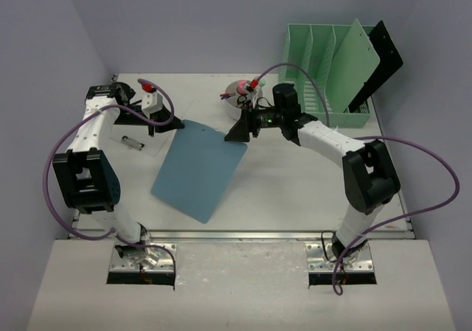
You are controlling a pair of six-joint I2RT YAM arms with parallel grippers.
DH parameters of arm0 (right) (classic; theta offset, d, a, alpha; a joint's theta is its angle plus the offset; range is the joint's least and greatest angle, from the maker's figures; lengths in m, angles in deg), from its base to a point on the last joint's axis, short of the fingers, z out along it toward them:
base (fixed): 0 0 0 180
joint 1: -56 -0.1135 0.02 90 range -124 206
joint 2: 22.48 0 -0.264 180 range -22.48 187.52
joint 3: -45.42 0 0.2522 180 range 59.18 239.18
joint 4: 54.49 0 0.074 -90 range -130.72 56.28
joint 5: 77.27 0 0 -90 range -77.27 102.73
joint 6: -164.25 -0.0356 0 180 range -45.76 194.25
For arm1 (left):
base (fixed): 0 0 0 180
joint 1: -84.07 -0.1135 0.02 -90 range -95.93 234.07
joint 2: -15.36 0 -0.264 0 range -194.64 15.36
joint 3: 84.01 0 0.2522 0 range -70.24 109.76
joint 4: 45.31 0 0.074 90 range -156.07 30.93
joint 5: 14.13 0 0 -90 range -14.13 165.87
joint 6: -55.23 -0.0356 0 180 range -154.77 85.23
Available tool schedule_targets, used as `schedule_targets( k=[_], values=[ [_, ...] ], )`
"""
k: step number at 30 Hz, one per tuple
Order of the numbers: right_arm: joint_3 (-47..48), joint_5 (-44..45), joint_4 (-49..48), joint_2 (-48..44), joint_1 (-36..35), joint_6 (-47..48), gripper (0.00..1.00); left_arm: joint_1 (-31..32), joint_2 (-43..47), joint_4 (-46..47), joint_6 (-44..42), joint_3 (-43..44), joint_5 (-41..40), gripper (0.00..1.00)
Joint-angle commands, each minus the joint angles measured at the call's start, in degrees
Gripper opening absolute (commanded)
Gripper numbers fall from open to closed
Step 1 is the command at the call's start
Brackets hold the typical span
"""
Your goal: Organize the desk
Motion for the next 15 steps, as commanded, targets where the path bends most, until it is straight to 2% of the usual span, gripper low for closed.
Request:
schedule_targets(
  k=[1, 8, 11, 12, 14, 15],
  values=[
    [0.02, -1.32, -4.93, 0.33, -0.98, -1.49, 0.59, 0.45, 2.2, 2.39, -3.57, 0.38, 4.27, 0.0],
    [-1.21, -2.64, -5.98, 0.33, -2.21, -2.64, 0.46, 0.53, 1.76, 2.39, -3.57, 0.56, 4.53, 0.0],
    [-2.08, -3.34, -7.29, 0.07, -2.39, -3.69, 0.28, 0.45, 1.67, 2.39, -3.48, 0.47, 4.62, 0.0],
    [-2.09, -3.69, -7.39, -0.2, -2.39, -4.21, 0.16, 0.45, 1.59, 2.39, -3.48, 0.47, 4.62, 0.0],
    [-2.26, -3.87, -7.3, -0.63, -2.39, -4.22, 0.04, 0.45, 1.59, 2.39, -3.39, 0.47, 4.62, 0.0],
    [-2.44, -3.87, -7.13, -0.9, -2.39, -4.39, 0.01, 0.45, 1.59, 2.39, -3.3, 0.38, 4.53, 0.06]
  ],
)
